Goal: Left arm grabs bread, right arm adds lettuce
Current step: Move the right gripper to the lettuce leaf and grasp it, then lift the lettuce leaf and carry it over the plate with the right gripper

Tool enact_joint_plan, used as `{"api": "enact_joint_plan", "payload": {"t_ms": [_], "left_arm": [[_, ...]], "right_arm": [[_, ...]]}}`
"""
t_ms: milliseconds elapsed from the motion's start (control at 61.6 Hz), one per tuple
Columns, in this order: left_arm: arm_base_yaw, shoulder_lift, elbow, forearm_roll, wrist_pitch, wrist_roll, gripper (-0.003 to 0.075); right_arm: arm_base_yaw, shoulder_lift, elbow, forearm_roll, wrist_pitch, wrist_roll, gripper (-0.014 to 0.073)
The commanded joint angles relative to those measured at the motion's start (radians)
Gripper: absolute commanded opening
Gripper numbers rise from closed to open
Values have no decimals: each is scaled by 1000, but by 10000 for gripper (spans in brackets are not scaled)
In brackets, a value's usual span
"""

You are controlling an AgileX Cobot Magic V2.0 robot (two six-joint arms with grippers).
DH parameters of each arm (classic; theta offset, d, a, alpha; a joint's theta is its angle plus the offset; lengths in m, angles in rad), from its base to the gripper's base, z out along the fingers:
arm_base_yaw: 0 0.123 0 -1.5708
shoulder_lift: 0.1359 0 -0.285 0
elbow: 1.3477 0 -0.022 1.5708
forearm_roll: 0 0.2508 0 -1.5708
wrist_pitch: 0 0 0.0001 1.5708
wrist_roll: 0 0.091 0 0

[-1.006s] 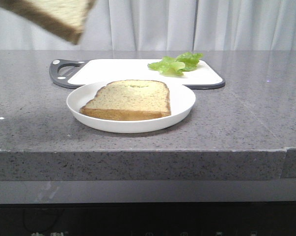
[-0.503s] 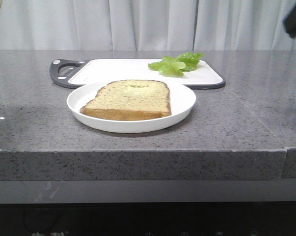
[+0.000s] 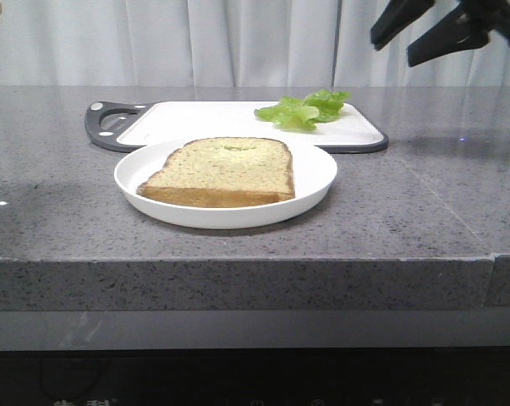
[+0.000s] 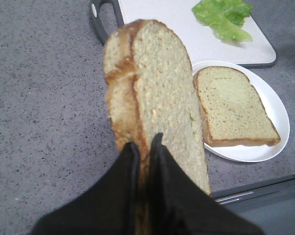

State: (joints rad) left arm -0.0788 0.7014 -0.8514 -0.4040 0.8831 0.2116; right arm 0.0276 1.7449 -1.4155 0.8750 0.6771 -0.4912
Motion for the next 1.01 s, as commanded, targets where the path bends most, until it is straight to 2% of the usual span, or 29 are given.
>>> {"api": "enact_joint_plan", "payload": {"t_ms": [0,373,746,844,990], "left_arm": [[4,-4,-29,-27,-63,-9,-20],[4,-4,-29,-27,-63,-9,-20],[4,-4,-29,-27,-63,-9,-20],[4,-4,-29,-27,-63,-9,-20],[4,-4,-29,-27,-63,-9,-20]], "right_arm": [[-2,37,-128,51,6,-21,503],[-2,349,-495,113,122,-21,524],[37,434,-572,175,114,-32,515],[52,434,-572,175,103,-38,445],[56,440,-572,176,95,-38,237]]}}
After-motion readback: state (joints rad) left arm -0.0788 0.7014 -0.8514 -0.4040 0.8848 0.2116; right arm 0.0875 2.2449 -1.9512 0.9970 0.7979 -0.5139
